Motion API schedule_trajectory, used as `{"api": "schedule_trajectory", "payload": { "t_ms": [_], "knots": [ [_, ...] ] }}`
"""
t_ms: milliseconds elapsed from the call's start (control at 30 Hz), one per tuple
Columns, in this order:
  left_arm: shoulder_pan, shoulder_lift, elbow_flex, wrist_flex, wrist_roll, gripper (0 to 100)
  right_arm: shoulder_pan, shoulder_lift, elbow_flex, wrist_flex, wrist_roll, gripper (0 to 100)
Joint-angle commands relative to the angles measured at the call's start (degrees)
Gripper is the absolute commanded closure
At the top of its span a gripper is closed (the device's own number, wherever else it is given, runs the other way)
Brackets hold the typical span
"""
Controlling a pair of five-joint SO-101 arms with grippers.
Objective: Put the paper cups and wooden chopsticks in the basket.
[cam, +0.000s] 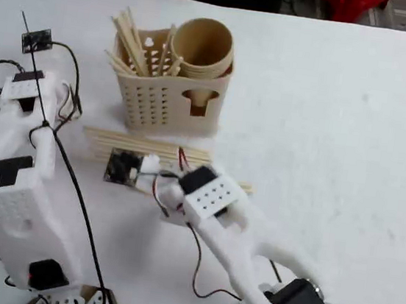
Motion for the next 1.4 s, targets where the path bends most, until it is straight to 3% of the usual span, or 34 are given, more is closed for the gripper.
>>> {"api": "schedule_trajectory", "payload": {
  "t_ms": [0,200,600,767,900,1200,1367],
  "knots": [
    [0.7,-0.5,-0.4,-0.8,-0.4,84,-0.3,-2.1,6.0,-11.8,1.2,92.1],
    [0.7,-0.5,-0.4,-0.8,-0.4,84,0.0,-0.7,6.3,-14.0,1.2,92.1],
    [0.7,-0.5,-0.4,-0.6,-0.4,84,4.4,17.1,-3.3,-15.6,1.2,92.6],
    [0.7,-0.5,-0.4,-0.6,-0.4,84,4.3,15.8,-2.9,-15.0,1.1,97.8],
    [0.7,-0.5,-0.4,-0.8,-0.4,84,4.4,11.9,-3.1,-11.0,0.5,98.1],
    [0.7,-0.5,-0.4,-0.8,-0.4,84,4.0,-7.3,-3.3,-7.1,-13.7,98.1],
    [0.7,-0.5,-0.4,-0.8,-0.4,84,0.4,-17.9,-5.2,-7.0,-15.9,98.1]
  ]
}}
